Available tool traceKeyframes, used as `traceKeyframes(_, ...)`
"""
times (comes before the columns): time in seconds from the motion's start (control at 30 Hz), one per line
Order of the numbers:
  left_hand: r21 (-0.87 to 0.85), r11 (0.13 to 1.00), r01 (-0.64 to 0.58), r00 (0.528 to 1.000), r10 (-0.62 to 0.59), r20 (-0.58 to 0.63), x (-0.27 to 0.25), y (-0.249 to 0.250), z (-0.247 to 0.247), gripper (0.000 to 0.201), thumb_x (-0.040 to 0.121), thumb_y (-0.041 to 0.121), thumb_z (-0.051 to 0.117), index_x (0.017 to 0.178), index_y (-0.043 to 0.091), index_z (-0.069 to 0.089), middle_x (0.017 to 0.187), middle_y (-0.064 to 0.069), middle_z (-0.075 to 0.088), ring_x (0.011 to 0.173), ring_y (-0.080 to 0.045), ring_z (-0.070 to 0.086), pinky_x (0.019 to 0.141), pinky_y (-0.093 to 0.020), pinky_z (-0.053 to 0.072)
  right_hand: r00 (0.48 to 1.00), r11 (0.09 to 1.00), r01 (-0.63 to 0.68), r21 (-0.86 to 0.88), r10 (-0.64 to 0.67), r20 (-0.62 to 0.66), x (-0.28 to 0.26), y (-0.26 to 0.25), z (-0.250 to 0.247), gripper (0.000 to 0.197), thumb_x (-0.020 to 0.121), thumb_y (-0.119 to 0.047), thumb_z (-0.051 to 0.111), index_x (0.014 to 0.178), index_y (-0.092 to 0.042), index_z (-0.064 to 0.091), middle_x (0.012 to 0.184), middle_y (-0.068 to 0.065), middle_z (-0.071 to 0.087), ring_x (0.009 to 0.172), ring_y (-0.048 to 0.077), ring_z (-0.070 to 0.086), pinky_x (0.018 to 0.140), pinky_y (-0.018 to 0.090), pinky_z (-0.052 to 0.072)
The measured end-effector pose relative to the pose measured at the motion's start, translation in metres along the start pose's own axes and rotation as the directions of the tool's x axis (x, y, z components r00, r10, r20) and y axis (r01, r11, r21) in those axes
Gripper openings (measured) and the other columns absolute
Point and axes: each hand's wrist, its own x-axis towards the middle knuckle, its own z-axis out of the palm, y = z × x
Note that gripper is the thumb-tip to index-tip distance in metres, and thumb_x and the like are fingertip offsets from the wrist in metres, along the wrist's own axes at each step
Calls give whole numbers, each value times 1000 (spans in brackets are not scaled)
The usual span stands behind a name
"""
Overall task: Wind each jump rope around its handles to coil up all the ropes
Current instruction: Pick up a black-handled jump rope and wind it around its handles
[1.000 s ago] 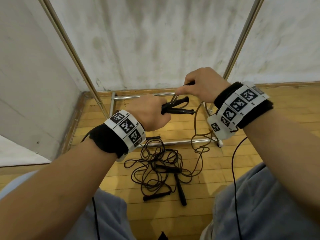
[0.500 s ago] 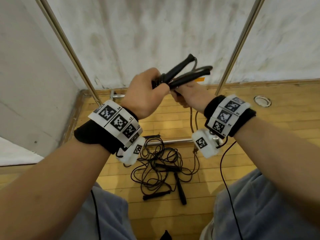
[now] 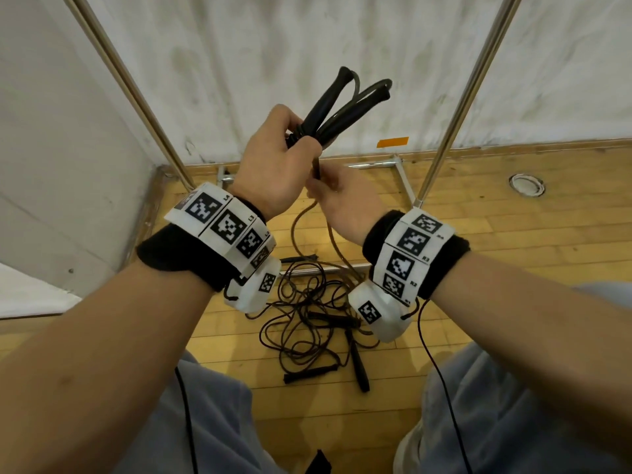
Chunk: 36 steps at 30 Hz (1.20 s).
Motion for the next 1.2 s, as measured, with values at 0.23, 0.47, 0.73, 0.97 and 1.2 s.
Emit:
traceKeyframes(0.23, 67, 996, -60, 998, 59, 26, 0, 0, 4, 19, 84, 16, 52, 101, 20, 45, 64, 5, 54, 51, 0, 51, 48, -13, 40, 972, 928, -211, 308, 167, 164, 10, 0, -10, 26, 101, -17, 37, 114, -8, 57, 81, 11, 63, 79, 25, 64, 90, 39, 50)
traceKeyframes(0.47, 259, 959, -113, 987, 138, -78, 5, -12, -3, 16, 91, 23, 53, 101, 19, 41, 72, 13, 52, 55, 6, 51, 47, -11, 37, 997, 997, -59, -52, 62, 54, 7, 4, -15, 26, 100, -26, 38, 76, -24, 47, 66, -5, 46, 58, 12, 42, 59, 30, 33)
traceKeyframes(0.73, 567, 821, -72, 997, 48, 58, 8, -31, -4, 20, 95, 26, 51, 101, 22, 32, 73, 12, 43, 62, -11, 45, 51, -25, 30, 983, 846, 141, -514, -59, 173, 7, -7, -35, 47, 101, -35, 29, 73, -8, 56, 67, 6, 54, 60, 18, 47, 56, 31, 32)
traceKeyframes(0.97, 566, 822, -68, 980, -51, 192, 10, -35, -2, 21, 98, 23, 46, 117, 16, 41, 76, 12, 45, 64, -4, 47, 51, -20, 29, 986, 887, 92, -453, -17, 168, 2, -15, -52, 44, 100, -33, 36, 61, -14, 46, 53, -3, 38, 49, 11, 37, 48, 25, 26)
traceKeyframes(1.2, 641, 767, -30, 974, -122, 191, 7, -32, 6, 19, 97, 22, 47, 116, 18, 46, 83, 5, 51, 66, -8, 48, 51, -22, 31, 996, 960, 43, -276, -20, 85, 6, -10, -57, 33, 98, -26, 43, 74, -10, 60, 47, -8, 37, 33, 2, 37, 36, 11, 28)
